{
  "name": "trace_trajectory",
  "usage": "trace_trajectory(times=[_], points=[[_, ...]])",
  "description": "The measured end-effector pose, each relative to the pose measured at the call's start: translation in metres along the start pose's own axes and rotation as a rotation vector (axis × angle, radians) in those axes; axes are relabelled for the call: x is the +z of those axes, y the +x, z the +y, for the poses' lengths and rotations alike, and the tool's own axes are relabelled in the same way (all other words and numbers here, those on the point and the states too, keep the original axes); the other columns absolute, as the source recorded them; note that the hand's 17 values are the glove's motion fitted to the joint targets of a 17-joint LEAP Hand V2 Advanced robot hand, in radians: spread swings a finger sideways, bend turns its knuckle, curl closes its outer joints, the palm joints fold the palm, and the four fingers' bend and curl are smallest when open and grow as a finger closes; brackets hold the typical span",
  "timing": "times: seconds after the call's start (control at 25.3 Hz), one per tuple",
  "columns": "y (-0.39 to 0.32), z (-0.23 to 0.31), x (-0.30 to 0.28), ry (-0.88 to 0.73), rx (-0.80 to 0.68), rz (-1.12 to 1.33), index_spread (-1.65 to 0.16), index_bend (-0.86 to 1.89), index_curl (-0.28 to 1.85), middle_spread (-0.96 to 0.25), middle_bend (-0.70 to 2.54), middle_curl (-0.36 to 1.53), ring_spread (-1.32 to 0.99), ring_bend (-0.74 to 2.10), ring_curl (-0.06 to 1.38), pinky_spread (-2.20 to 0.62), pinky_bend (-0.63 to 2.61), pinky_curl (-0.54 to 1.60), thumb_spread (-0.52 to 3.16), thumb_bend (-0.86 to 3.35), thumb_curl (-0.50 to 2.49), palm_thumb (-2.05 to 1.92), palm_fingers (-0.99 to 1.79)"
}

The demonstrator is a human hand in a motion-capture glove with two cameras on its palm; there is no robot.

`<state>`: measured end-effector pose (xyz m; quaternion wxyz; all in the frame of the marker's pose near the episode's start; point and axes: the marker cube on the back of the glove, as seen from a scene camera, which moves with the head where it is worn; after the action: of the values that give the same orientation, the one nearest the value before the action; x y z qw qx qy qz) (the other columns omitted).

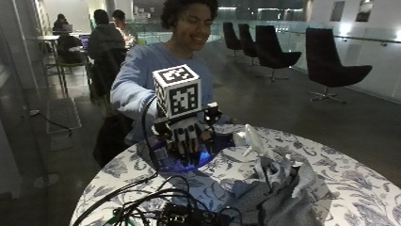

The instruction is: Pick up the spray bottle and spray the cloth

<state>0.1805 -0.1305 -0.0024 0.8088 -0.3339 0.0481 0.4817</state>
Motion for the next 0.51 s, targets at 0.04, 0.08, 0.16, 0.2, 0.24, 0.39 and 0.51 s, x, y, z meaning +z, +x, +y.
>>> trace_trajectory(times=[0.04,0.08,0.16,0.2,0.24,0.39,0.51], points=[[-0.001,0.0,-0.001,0.007,-0.002,-0.008,-0.33,0.02,0.07,-0.04,0.4,0.42,-0.01,0.71,0.38,0.04,0.55,0.37,0.78,-0.03,0.55,0.97,0.95],[-0.002,0.001,-0.001,0.016,-0.006,-0.022,-0.33,0.03,0.07,-0.04,0.4,0.42,-0.01,0.71,0.38,0.04,0.54,0.37,0.78,-0.03,0.55,0.97,0.95],[-0.007,0.004,-0.003,0.038,-0.021,-0.071,-0.33,0.02,0.07,-0.04,0.4,0.42,-0.01,0.71,0.38,0.04,0.55,0.37,0.78,-0.02,0.55,0.97,0.96],[-0.011,0.006,-0.004,0.05,-0.036,-0.109,-0.33,0.02,0.07,-0.04,0.4,0.42,-0.01,0.71,0.38,0.04,0.55,0.37,0.78,-0.02,0.56,0.97,0.96],[-0.016,0.01,-0.005,0.063,-0.055,-0.157,-0.33,0.02,0.07,-0.04,0.4,0.42,-0.01,0.71,0.38,0.04,0.55,0.37,0.78,-0.03,0.56,0.97,0.96],[-0.052,0.029,-0.006,0.114,-0.193,-0.451,-0.33,0.02,0.06,-0.04,0.4,0.42,-0.01,0.71,0.38,0.05,0.55,0.37,0.78,-0.03,0.56,0.97,0.95],[-0.093,0.047,0.0,0.129,-0.345,-0.708,-0.33,0.03,0.06,-0.04,0.39,0.42,-0.01,0.7,0.38,0.07,0.54,0.37,0.78,-0.02,0.56,0.97,0.91]])
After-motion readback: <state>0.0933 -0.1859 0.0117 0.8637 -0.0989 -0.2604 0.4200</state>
